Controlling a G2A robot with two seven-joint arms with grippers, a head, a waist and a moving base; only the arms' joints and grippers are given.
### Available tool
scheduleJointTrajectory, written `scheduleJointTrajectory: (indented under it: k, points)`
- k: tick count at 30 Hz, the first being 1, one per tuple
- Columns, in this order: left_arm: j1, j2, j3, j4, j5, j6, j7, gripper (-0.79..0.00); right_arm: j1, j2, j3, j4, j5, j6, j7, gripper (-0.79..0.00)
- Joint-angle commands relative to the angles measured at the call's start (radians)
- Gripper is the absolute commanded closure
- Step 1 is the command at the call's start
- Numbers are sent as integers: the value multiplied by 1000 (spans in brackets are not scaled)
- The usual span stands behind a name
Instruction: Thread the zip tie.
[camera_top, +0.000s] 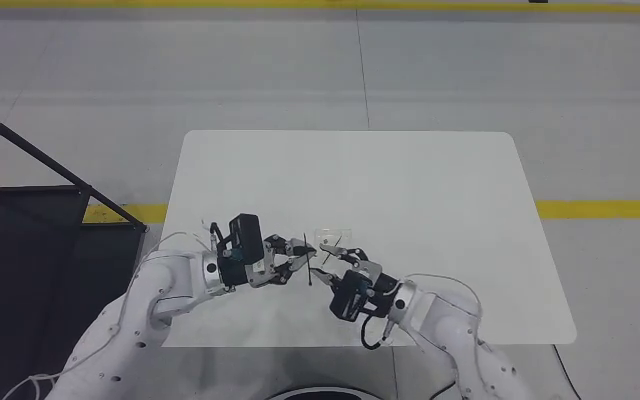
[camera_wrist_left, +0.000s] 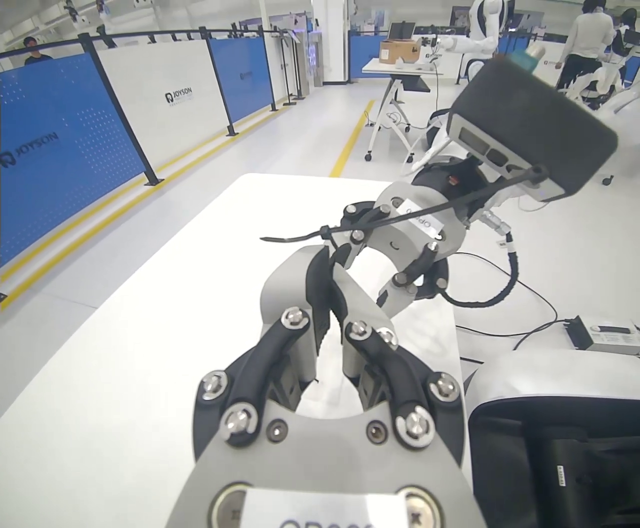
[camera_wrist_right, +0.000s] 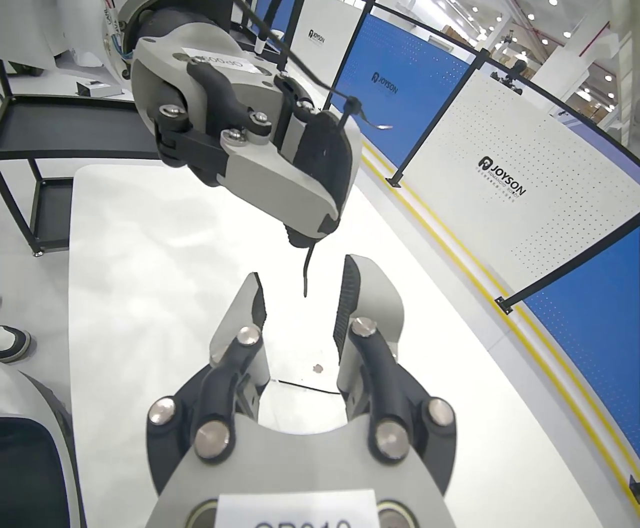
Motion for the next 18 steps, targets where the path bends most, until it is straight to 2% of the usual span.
scheduleJointTrajectory:
  k: [1,4,5,8,9,18]
  points:
    - [1,-1,2,1,2,0,0,0,0,-1,-4,-3,-4,8,-4,-336]
    - [-1,-2,4,1,4,-3,-1,0,2,-2,-8,-2,-9,10,-6,-259]
    - [-1,-3,4,2,4,-3,-1,0,2,-2,-9,-2,-10,10,-8,-172]
    - [-1,-4,3,3,7,-1,1,0,2,-2,-10,-2,-12,12,-11,-25]
    - [0,-4,2,3,8,-1,2,0,2,-2,-10,-1,-14,13,-11,0]
    - [4,-6,-4,3,9,-3,0,0,-2,-3,-12,-4,-20,13,-12,0]
